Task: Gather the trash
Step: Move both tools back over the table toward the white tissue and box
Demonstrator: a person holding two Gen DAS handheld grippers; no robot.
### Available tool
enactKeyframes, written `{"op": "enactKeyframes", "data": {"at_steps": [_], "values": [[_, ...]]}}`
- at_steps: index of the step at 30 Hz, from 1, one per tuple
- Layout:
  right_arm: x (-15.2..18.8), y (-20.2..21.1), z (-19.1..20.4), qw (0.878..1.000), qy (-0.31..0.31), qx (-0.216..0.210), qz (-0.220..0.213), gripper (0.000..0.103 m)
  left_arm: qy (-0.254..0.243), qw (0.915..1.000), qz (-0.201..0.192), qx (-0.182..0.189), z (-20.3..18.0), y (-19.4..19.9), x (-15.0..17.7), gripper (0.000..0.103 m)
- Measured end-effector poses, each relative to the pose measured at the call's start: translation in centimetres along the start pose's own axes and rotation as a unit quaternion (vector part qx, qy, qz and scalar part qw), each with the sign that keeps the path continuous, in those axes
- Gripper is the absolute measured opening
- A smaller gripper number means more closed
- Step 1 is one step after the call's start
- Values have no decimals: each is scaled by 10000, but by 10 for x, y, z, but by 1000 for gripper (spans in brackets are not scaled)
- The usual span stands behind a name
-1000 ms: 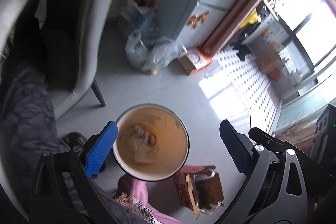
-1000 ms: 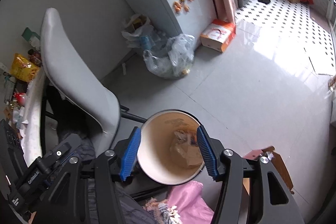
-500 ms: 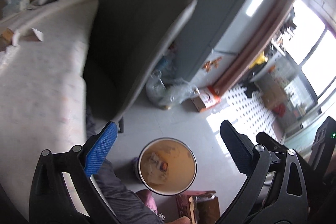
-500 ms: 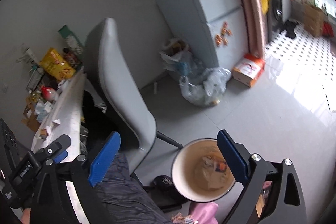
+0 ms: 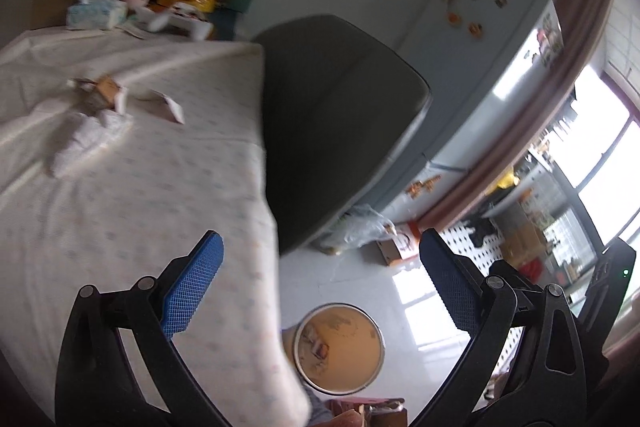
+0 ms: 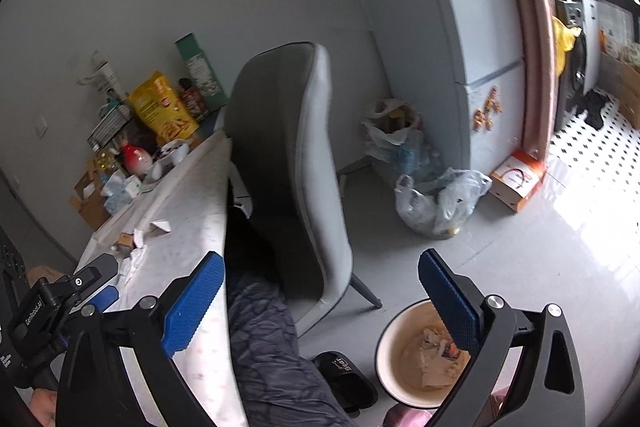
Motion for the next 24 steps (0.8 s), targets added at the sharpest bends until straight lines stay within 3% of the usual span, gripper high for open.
{"op": "enactKeyframes", "data": {"at_steps": [10,24], "values": [[-8,-12,74,9980,501,-392,27,95,250,9981,-485,-301,61,34,-33,97],[-7,-39,165,9895,1049,-989,141,95,823,9913,-707,-740,146,54,-59,97]]}}
Point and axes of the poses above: each gripper's, at about its wrist camera, not at the fingertips, and y roughly against the way its jaws point, z to its left, x to its underside, the point moved 5 cm from there along -y, roughly the way its jaws point, and after that the axes turned 11 degrees about y, right-handed, at the moved point
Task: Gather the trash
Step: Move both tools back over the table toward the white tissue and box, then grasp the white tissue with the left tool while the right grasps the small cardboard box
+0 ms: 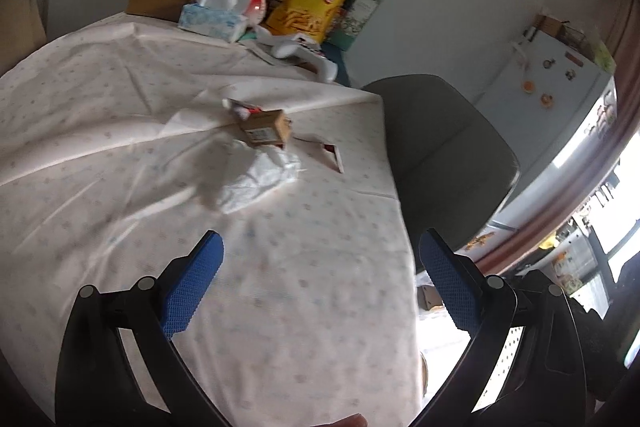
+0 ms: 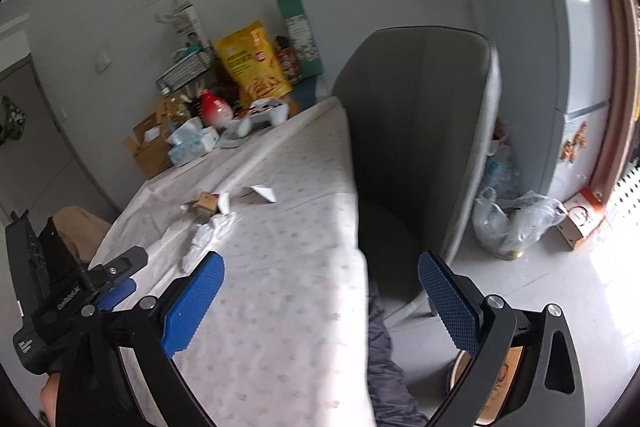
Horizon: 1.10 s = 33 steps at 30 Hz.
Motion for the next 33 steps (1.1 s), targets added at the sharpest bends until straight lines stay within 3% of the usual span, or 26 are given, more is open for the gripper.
{"op": "enactKeyframes", "data": {"at_steps": [15,28,33], "values": [[-2,-51,42,9974,555,-383,247,95,369,9976,-336,-472,67,13,-35,97],[-9,-91,62,9952,728,-541,361,95,407,9966,-450,-551,95,17,-54,97],[-13,-120,69,9927,805,-689,580,88,431,9968,-388,-551,99,9,-61,97]]}}
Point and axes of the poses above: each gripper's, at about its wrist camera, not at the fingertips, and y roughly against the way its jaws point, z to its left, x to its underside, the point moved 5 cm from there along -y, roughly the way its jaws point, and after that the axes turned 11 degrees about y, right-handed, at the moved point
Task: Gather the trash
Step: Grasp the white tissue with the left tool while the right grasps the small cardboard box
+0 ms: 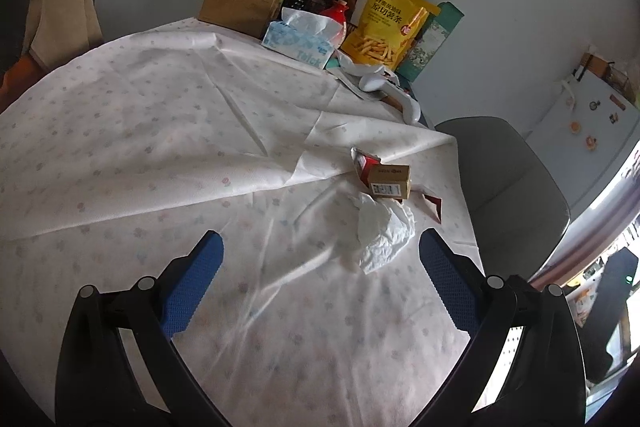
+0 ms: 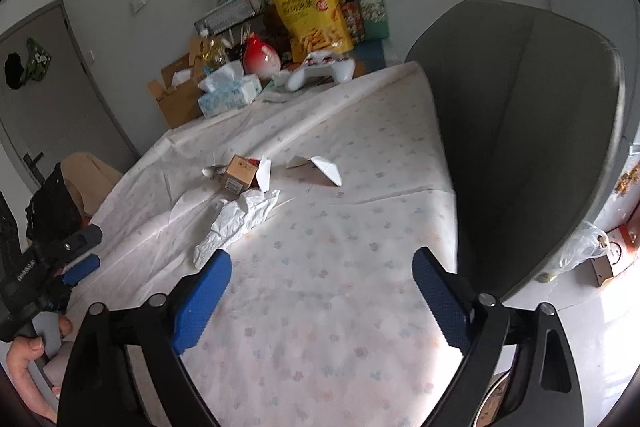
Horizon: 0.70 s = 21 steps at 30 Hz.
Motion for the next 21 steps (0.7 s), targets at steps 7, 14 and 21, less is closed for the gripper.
{"op": "enactKeyframes", "data": {"at_steps": [7,14,21], "values": [[-7,-36,2,9991,-80,-323,248,74,-132,9994,328,27,-15,-28,3,94],[-10,-44,-5,9985,-170,-427,284,67,-431,9960,783,-4,-38,-65,23,71],[-16,-44,-22,9986,-216,-398,262,61,-724,9908,1128,-177,-51,-95,42,46]]}}
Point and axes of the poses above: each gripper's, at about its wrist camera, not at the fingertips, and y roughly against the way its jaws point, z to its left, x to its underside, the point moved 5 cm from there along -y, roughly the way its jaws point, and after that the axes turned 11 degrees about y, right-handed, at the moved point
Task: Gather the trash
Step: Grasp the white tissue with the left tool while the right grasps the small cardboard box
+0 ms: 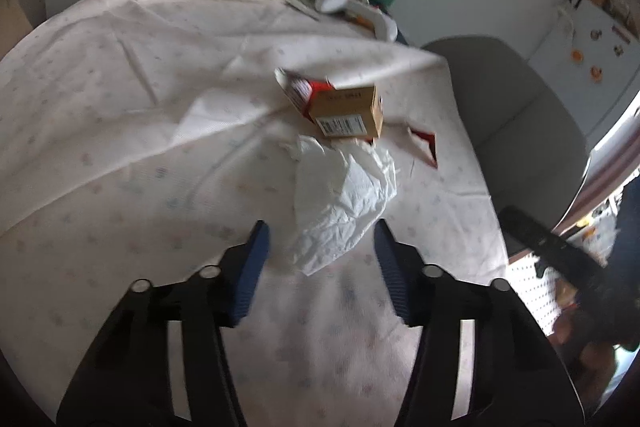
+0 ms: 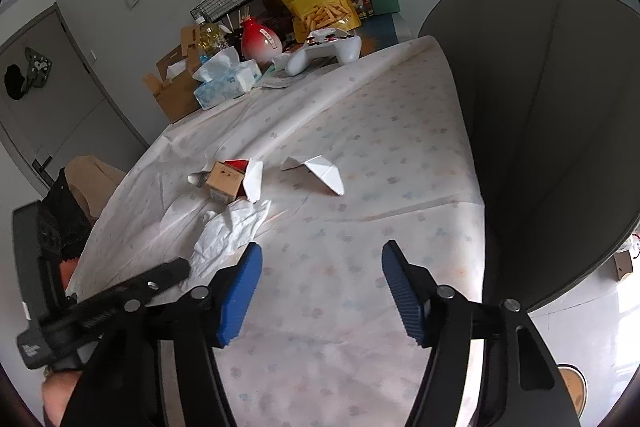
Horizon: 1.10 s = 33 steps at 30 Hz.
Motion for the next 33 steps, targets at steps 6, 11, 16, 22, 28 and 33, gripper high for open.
{"op": "enactKeyframes", "data": {"at_steps": [6,11,16,22,28,33], "values": [[-6,1,-2,10000,25,-24,-34,60,-154,9998,-52,-146,-2,-1,4,2],[-11,-2,11,9998,182,-85,-27,59,24,9996,-280,33,9,28,-7,2],[-20,-10,34,9991,375,-216,12,52,239,9979,-601,49,31,58,-19,2],[-35,-32,63,9980,495,-391,71,49,656,9937,-907,-62,69,76,-34,2],[-52,-60,80,9974,605,-329,194,49,974,9891,-1092,-150,105,89,-42,2],[-56,-79,86,9971,607,-310,341,49,1140,9866,-1153,-163,123,93,-42,2]]}}
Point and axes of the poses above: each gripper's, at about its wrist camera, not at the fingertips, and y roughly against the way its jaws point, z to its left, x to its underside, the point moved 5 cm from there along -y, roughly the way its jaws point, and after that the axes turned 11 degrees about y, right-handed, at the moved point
